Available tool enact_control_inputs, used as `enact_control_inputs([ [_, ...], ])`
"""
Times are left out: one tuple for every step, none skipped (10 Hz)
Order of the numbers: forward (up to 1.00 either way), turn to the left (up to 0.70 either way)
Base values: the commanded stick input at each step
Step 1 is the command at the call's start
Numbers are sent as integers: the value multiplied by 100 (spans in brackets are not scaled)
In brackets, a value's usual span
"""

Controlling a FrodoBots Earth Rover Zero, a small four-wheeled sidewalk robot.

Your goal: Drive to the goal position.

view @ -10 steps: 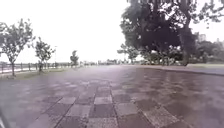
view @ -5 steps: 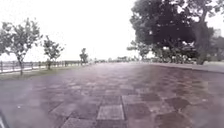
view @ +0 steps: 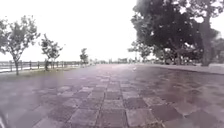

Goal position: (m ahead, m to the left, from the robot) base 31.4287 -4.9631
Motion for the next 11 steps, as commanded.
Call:
enact_control_inputs([
  [100,0],
  [100,0],
  [100,0],
  [100,0],
  [100,0],
  [100,0],
  [100,0],
  [100,0],
  [100,0],
  [100,0],
  [100,0],
])
